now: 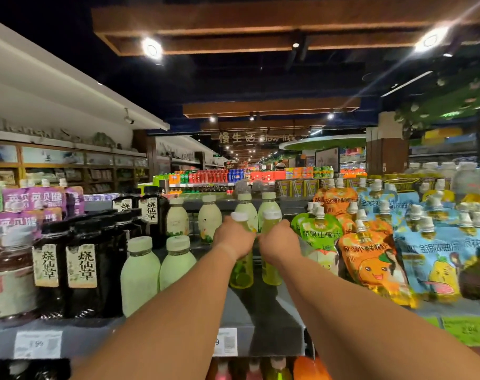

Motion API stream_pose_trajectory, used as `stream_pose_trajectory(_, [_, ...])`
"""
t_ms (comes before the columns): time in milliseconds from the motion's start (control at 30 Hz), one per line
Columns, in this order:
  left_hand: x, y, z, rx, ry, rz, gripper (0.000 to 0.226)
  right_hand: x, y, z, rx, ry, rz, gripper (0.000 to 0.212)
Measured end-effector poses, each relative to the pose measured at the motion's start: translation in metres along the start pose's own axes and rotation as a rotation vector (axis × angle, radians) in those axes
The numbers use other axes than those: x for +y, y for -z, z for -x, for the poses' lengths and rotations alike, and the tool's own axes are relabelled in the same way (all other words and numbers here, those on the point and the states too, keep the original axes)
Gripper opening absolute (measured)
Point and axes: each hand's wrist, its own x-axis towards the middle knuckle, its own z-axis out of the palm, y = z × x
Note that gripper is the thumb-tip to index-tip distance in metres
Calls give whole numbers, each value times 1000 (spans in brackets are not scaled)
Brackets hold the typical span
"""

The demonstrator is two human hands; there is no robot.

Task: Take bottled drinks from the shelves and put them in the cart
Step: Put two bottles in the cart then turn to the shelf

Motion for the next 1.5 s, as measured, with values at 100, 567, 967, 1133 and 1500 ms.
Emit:
stream_pose_trajectory(100, [-5, -4, 1, -41, 8, -47, 36, 6, -4, -2, 3, 59, 75, 35])
stream_pose_trajectory(567, [65, 97, 65, 270, -250, -166, 39, -68, 81, 44, 155, 399, -136, 38])
stream_pose_trajectory(967, [-19, 288, 240, 534, -184, -394, 30, -186, 40, 226, -47, 605, -336, 34])
stream_pose_trajectory(1133, [-133, 348, 326, 606, 82, -424, 35, -220, -50, 340, -358, 628, -360, 35])
stream_pose_trajectory(1500, [-295, 433, 454, 689, 438, -569, 35, -278, -191, 513, -761, 659, -398, 46])
